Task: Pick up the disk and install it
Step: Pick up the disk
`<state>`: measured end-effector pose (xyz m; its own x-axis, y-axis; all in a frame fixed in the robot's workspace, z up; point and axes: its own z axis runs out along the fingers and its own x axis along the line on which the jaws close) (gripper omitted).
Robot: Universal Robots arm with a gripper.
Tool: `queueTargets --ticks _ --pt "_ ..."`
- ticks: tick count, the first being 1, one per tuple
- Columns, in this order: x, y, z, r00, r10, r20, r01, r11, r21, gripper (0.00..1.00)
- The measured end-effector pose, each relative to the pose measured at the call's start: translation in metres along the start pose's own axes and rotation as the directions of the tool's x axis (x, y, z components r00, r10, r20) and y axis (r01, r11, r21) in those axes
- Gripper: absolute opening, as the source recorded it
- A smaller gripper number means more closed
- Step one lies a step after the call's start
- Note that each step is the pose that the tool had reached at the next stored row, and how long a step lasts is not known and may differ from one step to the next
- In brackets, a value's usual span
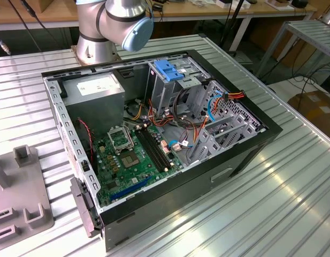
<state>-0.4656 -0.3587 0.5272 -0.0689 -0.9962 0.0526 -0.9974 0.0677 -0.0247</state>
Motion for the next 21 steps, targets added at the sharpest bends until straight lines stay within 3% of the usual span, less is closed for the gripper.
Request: queueTargets --ticks 21 --pt "-0.0013 -0.019 0.0004 1.0 0.0 0.0 0.0 1.0 0.0 0.37"
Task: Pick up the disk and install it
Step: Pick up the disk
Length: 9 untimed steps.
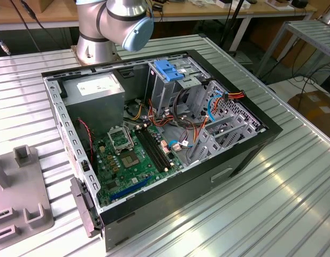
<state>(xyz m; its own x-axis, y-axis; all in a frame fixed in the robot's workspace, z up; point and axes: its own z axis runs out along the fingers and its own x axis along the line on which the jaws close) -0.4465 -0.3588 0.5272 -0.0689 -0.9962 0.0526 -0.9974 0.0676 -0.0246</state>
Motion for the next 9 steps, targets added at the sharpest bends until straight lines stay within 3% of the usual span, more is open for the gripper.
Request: queueTargets --ticks 9 --pt "-0.0007 -0.0099 0.0002 1.0 0.0 -0.0001 0.0 1.0 -0.0008 0.37"
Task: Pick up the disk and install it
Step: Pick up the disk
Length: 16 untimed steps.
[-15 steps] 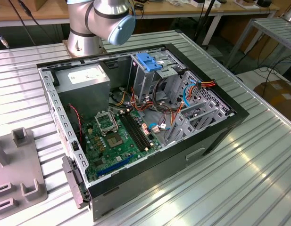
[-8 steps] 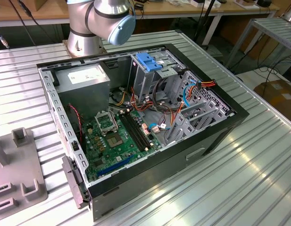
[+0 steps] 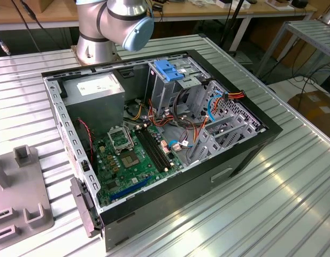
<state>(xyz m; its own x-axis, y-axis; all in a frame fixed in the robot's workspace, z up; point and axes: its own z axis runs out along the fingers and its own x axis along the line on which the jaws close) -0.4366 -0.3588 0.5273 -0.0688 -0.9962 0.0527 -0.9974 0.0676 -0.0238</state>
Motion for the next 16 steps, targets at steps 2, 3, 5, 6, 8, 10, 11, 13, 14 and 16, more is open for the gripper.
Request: queueTargets --ticks 2,3,5,6,8,10,11,13,14,16 --pt "-0.0002 -0.0024 0.0001 1.0 0.0 0.0001 0.0 1.0 0.0 0.37" --pt "-0.0002 -0.0034 0.0001 1.0 0.0 0.0 0.0 1.0 0.0 0.37" --pt "-0.0004 -0.0055 0.0001 1.0 0.0 0.0 0.0 1.0 0.0 0.37" --pt "-0.0004 -0.0065 0.0002 1.0 0.0 0.0 0.0 1.0 0.0 0.37" --pt "-0.0006 -0.0079 0.0002 1.0 0.0 0.0 0.0 1.0 0.0 0.37" --pt "-0.0007 -0.0105 0.0002 1.0 0.0 0.0 0.0 1.0 0.0 0.37" --pt "-0.0008 -0.0116 0.0003 1.0 0.0 0.0 0.0 1.0 0.0 0.37" --pt "-0.0009 -0.0136 0.0003 1.0 0.0 0.0 0.0 1.0 -0.0001 0.37" --pt "-0.001 -0.0144 0.0003 1.0 0.0 0.0 0.0 1.0 -0.0001 0.37" --pt "-0.0011 -0.0162 0.0003 1.0 0.0 0.0 0.0 1.0 -0.0001 0.37"
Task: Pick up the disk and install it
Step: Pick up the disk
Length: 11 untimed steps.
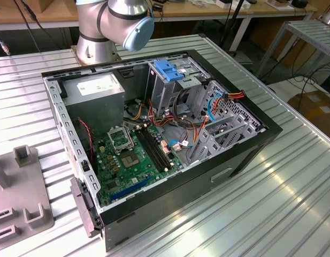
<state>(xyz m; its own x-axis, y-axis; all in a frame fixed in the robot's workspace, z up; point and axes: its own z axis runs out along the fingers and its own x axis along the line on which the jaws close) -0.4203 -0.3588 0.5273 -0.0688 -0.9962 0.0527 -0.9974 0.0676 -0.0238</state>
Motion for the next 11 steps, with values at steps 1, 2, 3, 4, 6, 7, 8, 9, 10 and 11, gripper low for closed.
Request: queueTargets --ticks 1,2,3,4,6,7,8,9,10,11 --pt "-0.0001 -0.0008 0.0 1.0 0.0 0.0 0.0 1.0 0.0 0.37" --pt "-0.0001 -0.002 0.0001 1.0 0.0 0.0 0.0 1.0 0.0 0.37" --pt "-0.0002 -0.0027 0.0001 1.0 0.0 0.0001 0.0 1.0 0.0001 0.37" --pt "-0.0003 -0.0037 0.0001 1.0 0.0 0.0001 0.0 1.0 0.0001 0.37" --pt "-0.0004 -0.0057 0.0002 1.0 0.0 0.0001 0.0 1.0 0.0001 0.37" --pt "-0.0005 -0.0073 0.0002 1.0 0.0 0.0 0.0 1.0 0.0001 0.37" --pt "-0.0006 -0.0091 0.0002 1.0 0.0 0.0 0.0 1.0 0.0001 0.37" --pt "-0.0007 -0.0104 0.0003 1.0 0.0 0.0001 0.0 1.0 0.0001 0.37" --pt "-0.0009 -0.0128 0.0003 1.0 0.0 0.0001 0.0 1.0 0.0001 0.37" --pt "-0.001 -0.0143 0.0003 1.0 0.0 0.0 0.0 1.0 0.0 0.37"
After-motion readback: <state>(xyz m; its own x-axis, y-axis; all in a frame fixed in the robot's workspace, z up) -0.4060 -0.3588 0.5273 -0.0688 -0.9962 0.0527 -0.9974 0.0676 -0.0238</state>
